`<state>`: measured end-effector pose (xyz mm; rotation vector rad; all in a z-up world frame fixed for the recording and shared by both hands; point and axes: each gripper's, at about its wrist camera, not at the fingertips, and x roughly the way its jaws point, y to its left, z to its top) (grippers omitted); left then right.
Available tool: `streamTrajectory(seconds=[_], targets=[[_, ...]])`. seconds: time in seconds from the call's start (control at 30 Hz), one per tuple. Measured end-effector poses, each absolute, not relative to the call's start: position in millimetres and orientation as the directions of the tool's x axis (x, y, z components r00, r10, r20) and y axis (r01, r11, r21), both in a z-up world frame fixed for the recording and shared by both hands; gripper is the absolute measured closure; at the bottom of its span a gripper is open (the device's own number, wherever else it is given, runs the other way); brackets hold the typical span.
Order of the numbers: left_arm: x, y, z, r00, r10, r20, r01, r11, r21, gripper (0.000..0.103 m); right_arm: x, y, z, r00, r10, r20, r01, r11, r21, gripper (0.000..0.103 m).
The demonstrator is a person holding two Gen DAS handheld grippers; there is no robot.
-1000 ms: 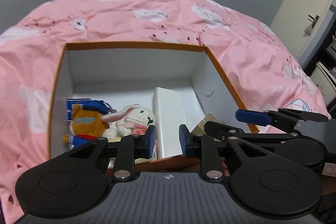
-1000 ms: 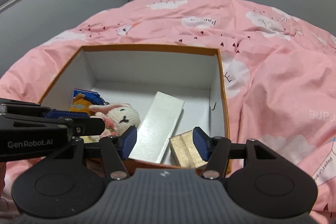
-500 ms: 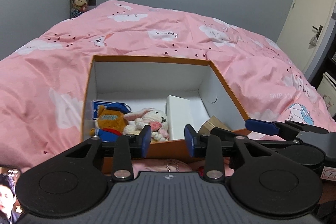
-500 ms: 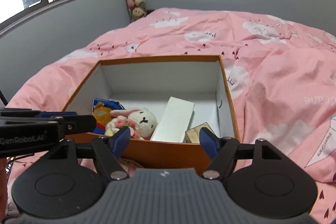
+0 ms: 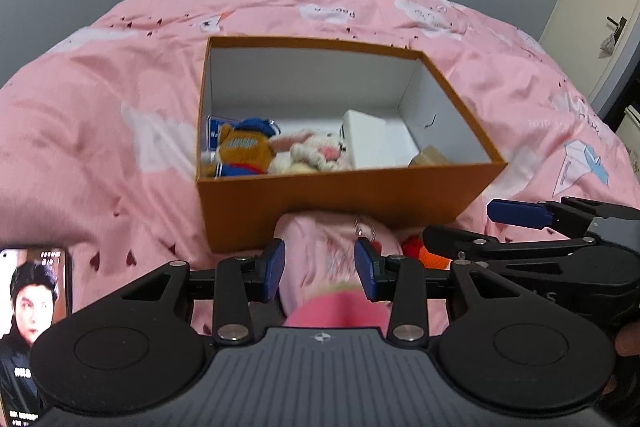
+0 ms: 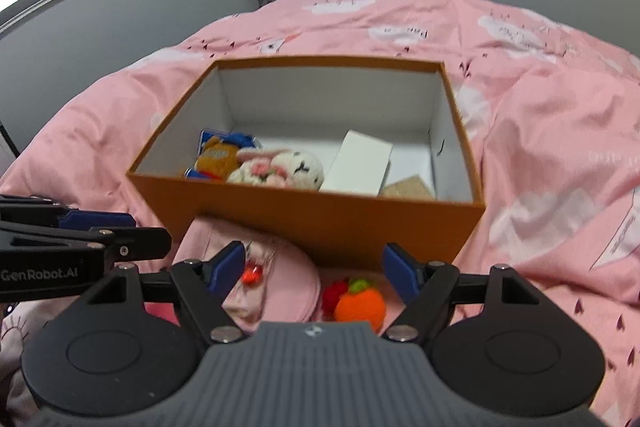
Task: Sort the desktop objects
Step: 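Withdraw both tools toward the pink pompom and orange crocheted fruit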
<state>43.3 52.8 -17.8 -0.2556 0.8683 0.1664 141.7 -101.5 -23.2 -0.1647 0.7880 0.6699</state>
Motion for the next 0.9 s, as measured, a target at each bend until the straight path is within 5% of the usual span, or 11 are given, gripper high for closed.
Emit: streamTrajectory(seconds=[0.33, 0.57, 0.73, 0.9], targets=[[31, 64, -11, 0.606, -0.048, -0.794, -0.127, 0.98, -0.156, 0.04, 124, -101, -33, 0.474, 0.484, -0.736, -0.629, 0.77, 0.101, 0.026], [26, 72, -10, 0.575, -0.126, -0.808, -0.073, 0.976, -0.205, 0.039, 124, -100, -38, 0.45, 0.48, -0.753, -0.633, 0.767, 0.11, 0.027], [30, 55, -21, 0.534, -0.158, -0.831, -0.016, 0.98, -0.196, 0.037, 127, -99, -42, 0.438, 0.466, -0.769, -0.623, 0.774, 0.114, 0.042], [35, 43, -37, 0.514, -0.133, -0.847, -0.032, 0.984, -0.174, 0.035, 128, -103, -44, 0.432, 0.466, -0.772, -0.614, 0.779, 0.127, 0.042]])
